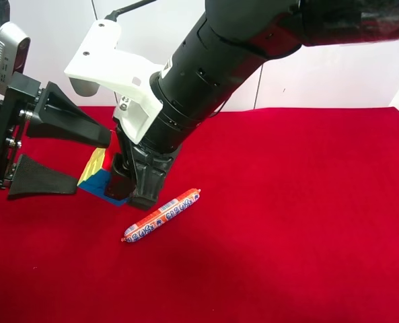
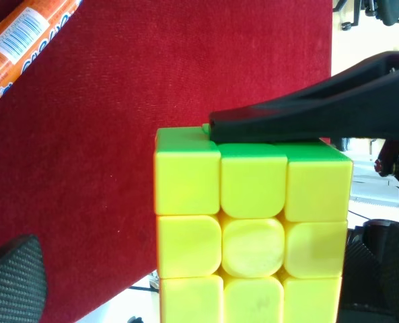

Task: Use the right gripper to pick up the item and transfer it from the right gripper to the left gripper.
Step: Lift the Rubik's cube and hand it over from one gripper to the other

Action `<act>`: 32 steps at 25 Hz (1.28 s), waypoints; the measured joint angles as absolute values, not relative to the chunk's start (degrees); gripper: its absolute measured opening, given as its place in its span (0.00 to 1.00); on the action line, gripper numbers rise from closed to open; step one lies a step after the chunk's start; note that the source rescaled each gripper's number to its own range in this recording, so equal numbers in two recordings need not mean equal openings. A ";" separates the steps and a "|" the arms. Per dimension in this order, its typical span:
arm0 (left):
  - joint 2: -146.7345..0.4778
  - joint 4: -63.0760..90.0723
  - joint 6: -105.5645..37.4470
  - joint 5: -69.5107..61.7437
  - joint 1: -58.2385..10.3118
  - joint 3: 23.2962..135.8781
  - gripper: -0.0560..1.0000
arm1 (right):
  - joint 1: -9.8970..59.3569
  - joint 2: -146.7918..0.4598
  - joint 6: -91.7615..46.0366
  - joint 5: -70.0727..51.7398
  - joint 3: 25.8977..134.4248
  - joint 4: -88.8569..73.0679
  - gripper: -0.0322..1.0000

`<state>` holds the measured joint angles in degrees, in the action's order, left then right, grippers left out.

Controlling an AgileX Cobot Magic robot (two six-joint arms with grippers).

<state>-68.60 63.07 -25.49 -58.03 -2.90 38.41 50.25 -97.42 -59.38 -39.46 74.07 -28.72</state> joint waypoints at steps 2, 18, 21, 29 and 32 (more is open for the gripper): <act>-68.60 63.09 -24.92 -58.03 -2.90 38.41 1.00 | 50.25 -97.42 -59.38 -38.73 74.07 -28.72 0.03; -68.60 62.85 -23.52 -57.62 -2.90 38.41 1.00 | 50.25 -97.42 -63.30 -37.14 74.07 -34.19 0.03; -68.60 61.14 -22.15 -57.62 -2.90 38.41 1.00 | 50.25 -97.42 -64.78 -37.12 74.07 -35.37 0.03; -68.60 60.33 -21.70 -57.90 -2.90 38.58 1.00 | 50.25 -97.42 -65.79 -37.07 74.07 -36.61 0.03; -68.60 60.33 -21.64 -58.08 -2.90 38.58 0.94 | 50.25 -97.42 -65.79 -37.07 74.07 -36.66 0.03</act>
<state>-68.60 60.33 -21.64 -58.08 -2.90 38.58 50.25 -97.42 -65.79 -37.07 74.07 -36.66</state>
